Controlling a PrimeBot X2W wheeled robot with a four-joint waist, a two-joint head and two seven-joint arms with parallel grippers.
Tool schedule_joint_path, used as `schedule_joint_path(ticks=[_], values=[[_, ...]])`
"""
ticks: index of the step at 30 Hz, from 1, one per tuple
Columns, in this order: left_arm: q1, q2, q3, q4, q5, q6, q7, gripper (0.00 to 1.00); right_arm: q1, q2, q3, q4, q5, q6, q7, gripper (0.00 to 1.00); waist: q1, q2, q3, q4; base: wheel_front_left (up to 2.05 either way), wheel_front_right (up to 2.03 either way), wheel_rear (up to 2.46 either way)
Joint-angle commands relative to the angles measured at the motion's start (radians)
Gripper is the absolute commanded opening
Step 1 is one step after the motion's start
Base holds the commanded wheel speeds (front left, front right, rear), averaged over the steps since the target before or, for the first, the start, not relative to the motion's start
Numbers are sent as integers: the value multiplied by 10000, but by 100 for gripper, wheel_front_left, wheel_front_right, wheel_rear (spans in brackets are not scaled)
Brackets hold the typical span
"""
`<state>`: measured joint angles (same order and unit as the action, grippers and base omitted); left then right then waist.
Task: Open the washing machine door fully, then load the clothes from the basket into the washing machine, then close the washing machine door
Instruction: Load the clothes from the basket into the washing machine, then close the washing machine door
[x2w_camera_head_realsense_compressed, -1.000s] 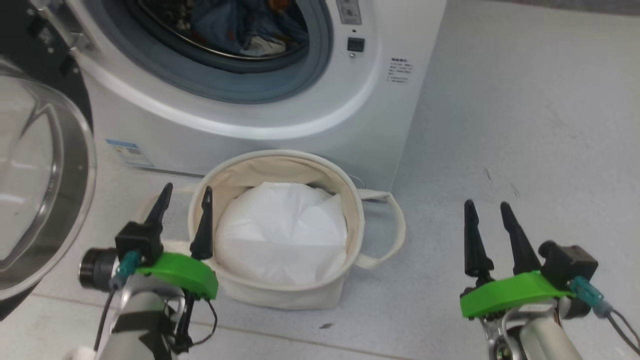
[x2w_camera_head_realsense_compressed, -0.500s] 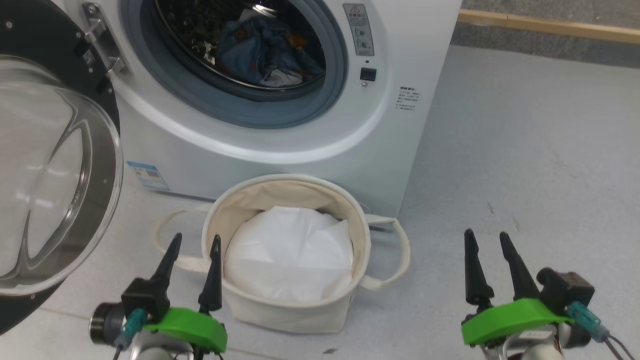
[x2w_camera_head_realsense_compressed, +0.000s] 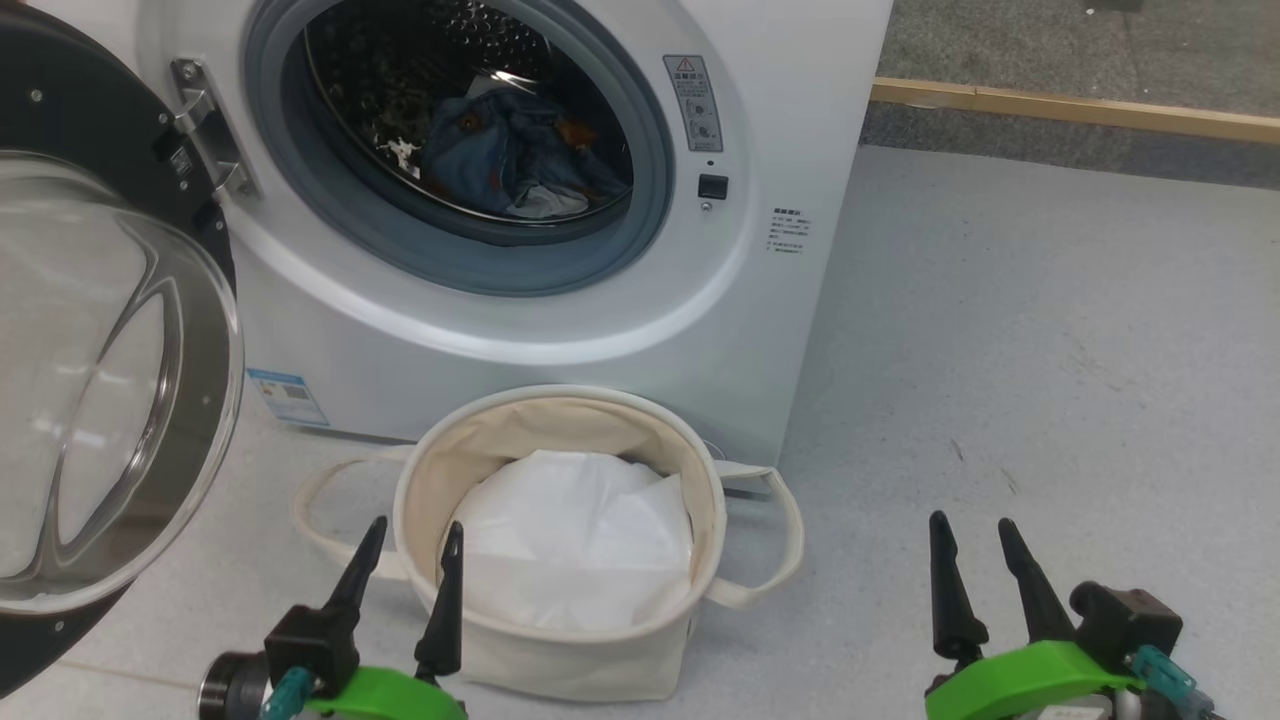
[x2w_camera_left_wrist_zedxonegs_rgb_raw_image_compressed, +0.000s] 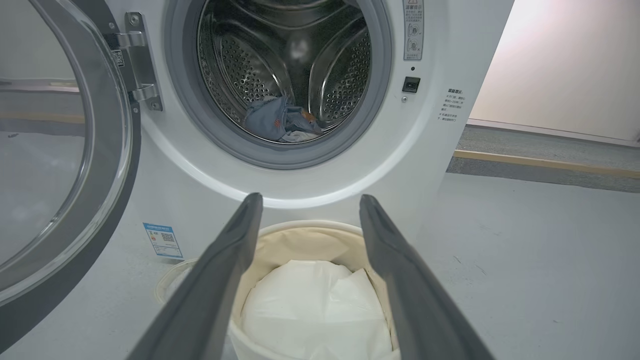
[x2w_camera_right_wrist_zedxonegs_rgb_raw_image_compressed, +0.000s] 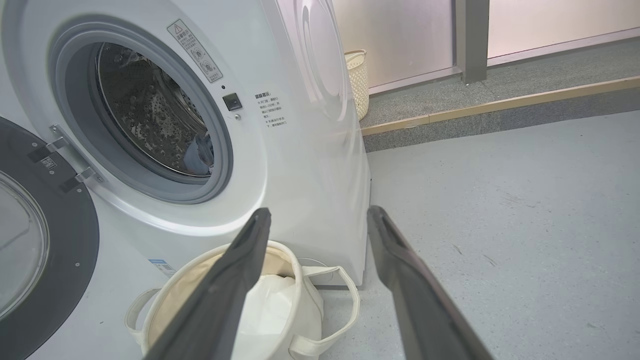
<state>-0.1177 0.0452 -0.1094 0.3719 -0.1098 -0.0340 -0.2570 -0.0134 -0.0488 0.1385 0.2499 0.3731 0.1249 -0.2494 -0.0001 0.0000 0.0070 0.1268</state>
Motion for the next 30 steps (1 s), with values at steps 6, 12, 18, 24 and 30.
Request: schedule_joint_path(ticks=[6,12,18,24,30], values=[[-241,52,204,-281,-195,123,-48,100,-210,-14,256,-263,-8,58,-124,100,1,0,7,-44,0,0,0],[-255,52,306,-152,-207,204,-48,100,-187,-14,327,-221,114,58,-124,100,1,0,-20,-77,0,0,0],[-268,51,573,-38,-648,256,-48,100,-183,-14,384,-154,124,58,-124,100,1,0,-60,-85,-13,3,9],[-280,51,671,-63,-762,218,-48,100,-168,-14,403,-121,128,58,-124,100,1,0,-56,-69,-119,36,83],[-296,51,741,-82,-816,169,-48,100,-200,-14,407,-81,161,58,-124,100,1,0,-20,-60,-208,110,98]])
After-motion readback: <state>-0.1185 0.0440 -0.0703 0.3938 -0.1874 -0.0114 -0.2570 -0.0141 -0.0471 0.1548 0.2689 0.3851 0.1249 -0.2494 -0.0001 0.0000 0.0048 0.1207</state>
